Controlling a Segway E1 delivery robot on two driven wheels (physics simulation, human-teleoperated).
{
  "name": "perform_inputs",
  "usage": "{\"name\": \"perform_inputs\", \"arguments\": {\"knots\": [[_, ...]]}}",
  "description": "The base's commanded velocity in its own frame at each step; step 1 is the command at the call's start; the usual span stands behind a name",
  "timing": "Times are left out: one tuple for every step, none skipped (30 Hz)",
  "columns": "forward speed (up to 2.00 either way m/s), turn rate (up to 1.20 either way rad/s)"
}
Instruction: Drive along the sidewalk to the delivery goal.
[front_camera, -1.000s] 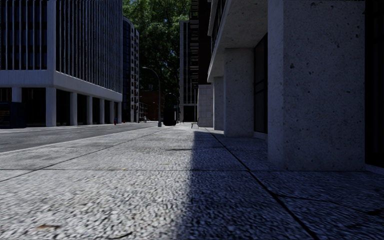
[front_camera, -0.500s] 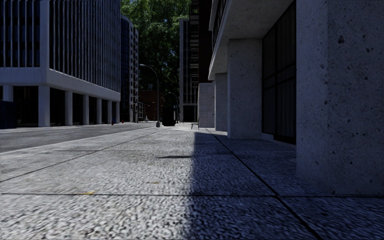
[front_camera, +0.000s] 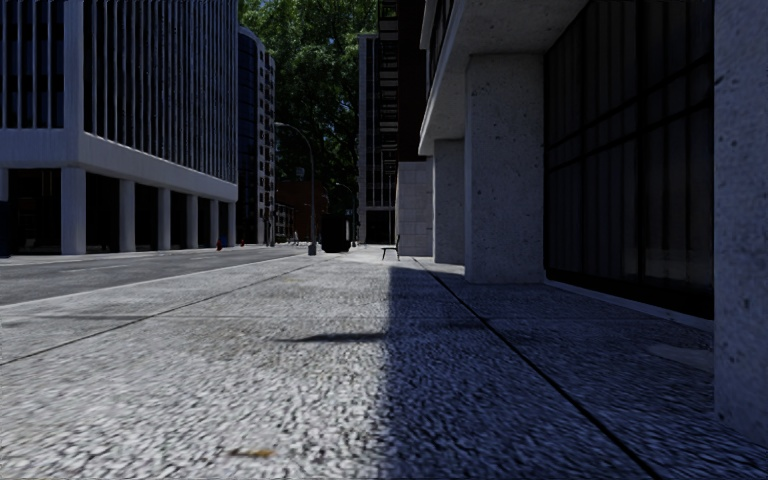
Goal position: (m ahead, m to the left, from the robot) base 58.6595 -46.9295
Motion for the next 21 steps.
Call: {"name": "perform_inputs", "arguments": {"knots": [[2.0, 0.0], [2.0, 0.0], [2.0, 0.0], [2.0, 0.0], [2.0, 0.0], [2.0, 0.0], [1.99, 0.0], [1.99, 0.0], [1.99, 0.0], [1.99, 0.0], [1.99, 0.0], [1.99, 0.0], [1.99, 0.0], [1.99, 0.0], [1.99, 0.0], [1.99, 0.0], [1.99, 0.0], [1.99, 0.0], [1.99, 0.0], [1.99, 0.0], [1.99, 0.0]]}}
